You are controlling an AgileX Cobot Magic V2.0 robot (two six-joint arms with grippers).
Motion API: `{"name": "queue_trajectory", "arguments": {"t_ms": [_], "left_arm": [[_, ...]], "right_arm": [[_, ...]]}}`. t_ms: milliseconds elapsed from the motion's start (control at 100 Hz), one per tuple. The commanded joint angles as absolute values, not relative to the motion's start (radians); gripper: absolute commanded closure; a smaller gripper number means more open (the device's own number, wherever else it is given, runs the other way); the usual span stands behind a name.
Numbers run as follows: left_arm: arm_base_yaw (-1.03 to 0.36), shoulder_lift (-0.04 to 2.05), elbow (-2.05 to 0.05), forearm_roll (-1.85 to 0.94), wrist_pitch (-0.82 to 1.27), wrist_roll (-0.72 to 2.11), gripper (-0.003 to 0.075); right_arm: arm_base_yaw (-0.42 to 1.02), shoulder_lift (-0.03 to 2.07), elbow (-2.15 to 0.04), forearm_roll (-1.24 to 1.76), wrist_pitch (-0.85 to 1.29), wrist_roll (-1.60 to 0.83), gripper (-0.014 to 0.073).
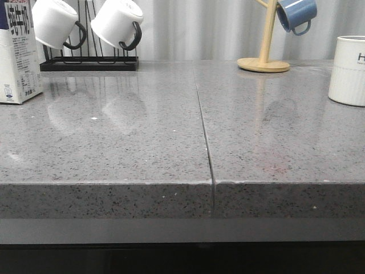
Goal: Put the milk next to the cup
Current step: 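Move the right gripper toward the white HOME mug, then grasp the white HOME mug by its handle with the right gripper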
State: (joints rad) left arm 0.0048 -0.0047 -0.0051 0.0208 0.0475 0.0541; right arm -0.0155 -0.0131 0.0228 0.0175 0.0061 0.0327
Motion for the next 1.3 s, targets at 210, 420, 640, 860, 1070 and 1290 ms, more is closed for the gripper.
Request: {"name": "queue_trajectory", "arguments": {"t_ms": [210,420,640,860,1070,1290], "left_arm": [[0.005,-0.034,0.038,0.011,-0.030,0.050,0.0741],[0.005,-0.034,0.038,0.011,-0.030,0.050,0.0741],[0.005,-0.034,0.038,0.011,-0.030,0.050,0.0741],[0.005,-0.034,0.038,0.011,-0.030,0.050,0.0741],[0.005,-0.034,0.038,0.011,-0.030,0.050,0.0741],[0.005,-0.034,0.038,0.011,-0.030,0.050,0.0741]], "right_arm": [[-0.014,0.179,-0.167,0.006,0.110,0.023,0.0658],[-0.017,0.429,-0.198,-0.012,-0.081,0.023,0.0447],[-0.052,0.702,-0.198,0.012,-0.432,0.011,0.0249],[-0.150,0.972,-0.205,0.075,-0.773,0.000,0.0249],[-0.150,1.197,-0.262,0.075,-0.898,0.000,0.0249],[-0.149,1.349,-0.340,0.074,-0.963,0.000,0.0249]]}}
